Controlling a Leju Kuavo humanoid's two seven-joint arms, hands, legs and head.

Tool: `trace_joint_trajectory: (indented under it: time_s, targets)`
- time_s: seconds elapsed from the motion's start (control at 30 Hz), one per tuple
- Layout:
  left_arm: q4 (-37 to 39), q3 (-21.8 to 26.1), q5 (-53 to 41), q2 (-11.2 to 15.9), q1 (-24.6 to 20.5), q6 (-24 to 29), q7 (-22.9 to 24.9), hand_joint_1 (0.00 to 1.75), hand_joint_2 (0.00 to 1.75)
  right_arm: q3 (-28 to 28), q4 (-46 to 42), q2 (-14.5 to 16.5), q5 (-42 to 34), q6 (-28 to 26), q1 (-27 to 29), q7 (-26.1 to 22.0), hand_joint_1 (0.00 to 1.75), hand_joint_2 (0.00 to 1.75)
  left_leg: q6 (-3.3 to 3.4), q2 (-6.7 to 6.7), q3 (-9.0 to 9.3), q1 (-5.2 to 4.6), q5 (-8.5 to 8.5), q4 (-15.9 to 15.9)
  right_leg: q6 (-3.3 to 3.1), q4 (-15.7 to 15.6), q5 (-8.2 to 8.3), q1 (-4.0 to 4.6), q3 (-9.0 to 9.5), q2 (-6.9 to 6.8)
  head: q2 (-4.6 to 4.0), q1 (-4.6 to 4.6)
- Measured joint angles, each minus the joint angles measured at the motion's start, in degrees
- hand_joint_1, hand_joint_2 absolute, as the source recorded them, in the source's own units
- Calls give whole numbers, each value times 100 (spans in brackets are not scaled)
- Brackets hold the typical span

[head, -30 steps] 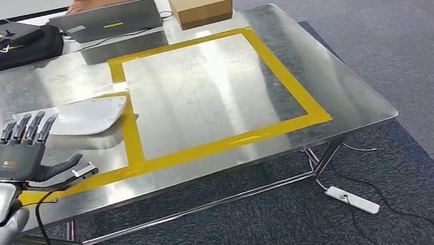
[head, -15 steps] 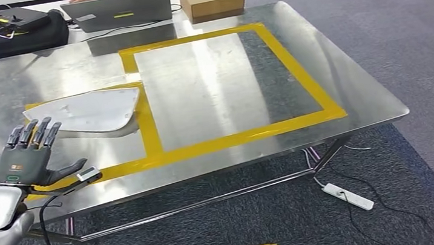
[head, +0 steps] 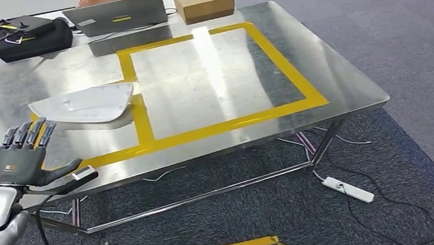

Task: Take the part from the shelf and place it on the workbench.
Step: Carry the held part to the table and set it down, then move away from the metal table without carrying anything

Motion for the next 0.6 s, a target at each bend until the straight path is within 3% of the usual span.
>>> trace_joint_trajectory:
  time_s: [0.03, 0.07, 0.1, 0.13, 0.2, 0.27, 0.3, 0.33, 0.37, 0.4, 0.47, 0.5, 0.53, 0.57, 0.6]
  targets:
    - [0, 5, 6, -1, 9, -7, 0, 0, 0, 0, 0, -1, 0, 3, -2, 0, 0, 0, -12, 0, 28, 4, -3, 168, 3, 2, 67, 1, -81, -2, 0, 0]
    - [-1, 15, 11, -1, 15, -14, 0, 0, 0, 0, 0, -1, 1, 5, -4, 0, 0, 0, -21, 0, 138, 11, 107, 168, 11, 5, 138, 0, -170, -3, 0, 0]
    - [-4, 31, 18, 0, 16, -18, 0, 0, 0, 1, 0, -1, 1, 7, -5, 0, 0, 0, -28, 0, 339, 24, 267, -7, 25, 7, 212, -1, -260, -3, 0, 0]
    - [-10, 46, 24, 0, 10, -18, 0, 0, 0, 1, 0, -2, 1, 7, -9, 1, 0, 0, -35, 0, 619, 41, 370, -319, 46, 13, 285, 0, -340, 1, 0, 0]
    - [-37, 68, 31, -1, -7, -16, 1, 0, 0, 2, 1, -9, 1, 8, -16, -2, 0, 0, 1, -11, 1187, 40, 322, -1106, 103, 16, 428, 9, -463, 7, 1, 10]
    - [-58, 73, 34, -2, -9, -15, 2, 0, 0, 2, 2, -17, 2, 8, -8, -4, 0, 0, 101, -21, 1382, -17, 242, -1513, 172, -35, 587, -10, -517, 10, 1, 6]
    - [-61, 74, 36, -5, -1, -16, 2, 0, 0, 3, 2, -20, 2, 9, 8, -3, 0, 0, 170, -13, 1327, -34, 299, -1521, 208, -77, 663, -34, -536, 11, 1, -5]
    - [-60, 75, 36, -8, 3, -17, 2, 0, 0, 3, 2, -21, 2, 10, 30, -2, 0, 0, 225, -4, 1272, -44, 370, -1531, 247, -75, 634, -57, -570, 8, 1, -23]
    - [-60, 75, 36, -11, 8, -19, 2, 0, 0, 4, 2, -22, 2, 12, 54, 1, 0, 0, 286, 6, 1211, -47, 446, -1534, 282, 15, 481, -72, -623, 5, 1, -17]
    - [-60, 75, 37, -15, 9, -21, 2, 0, 0, 6, 2, -23, 2, 13, 72, 2, 0, 0, 333, 15, 1140, -39, 523, -1541, 308, 233, 211, -80, -694, 2, 1, -5]
    - [-60, 76, 40, -15, 11, -24, 2, 0, 0, 8, 2, -23, 4, 14, 77, 3, 0, 0, 378, 22, 974, -44, 672, -1537, 341, 1002, -459, -82, -845, -3, 0, 32]
    - [-60, 77, 43, -15, 14, -26, 2, 0, 0, 9, 2, -23, 5, 14, 68, 3, 0, 0, 379, 25, 879, -46, 749, -1534, 349, 1401, -662, -82, -885, -3, 0, 38]
    - [-59, 78, 46, -15, 17, -28, 2, 0, 0, 9, 2, -23, 8, 14, 60, 2, 0, 0, 374, 28, 776, -48, 831, -1531, 351, 1685, -711, -81, -861, -2, 0, 38]
    - [-59, 79, 49, -14, 22, -31, 2, 0, 0, 10, 2, -23, 10, 14, 55, 1, 0, 0, 365, 31, 672, -49, 910, -1529, 348, 1791, -629, -81, -753, -2, 0, 39]
    - [-59, 80, 52, -12, 28, -34, 2, 0, 0, 13, 2, -23, 12, 14, 53, 2, 0, 0, 352, 33, 572, -48, 989, -1527, 341, 1695, -478, -81, -543, -2, 0, 38]
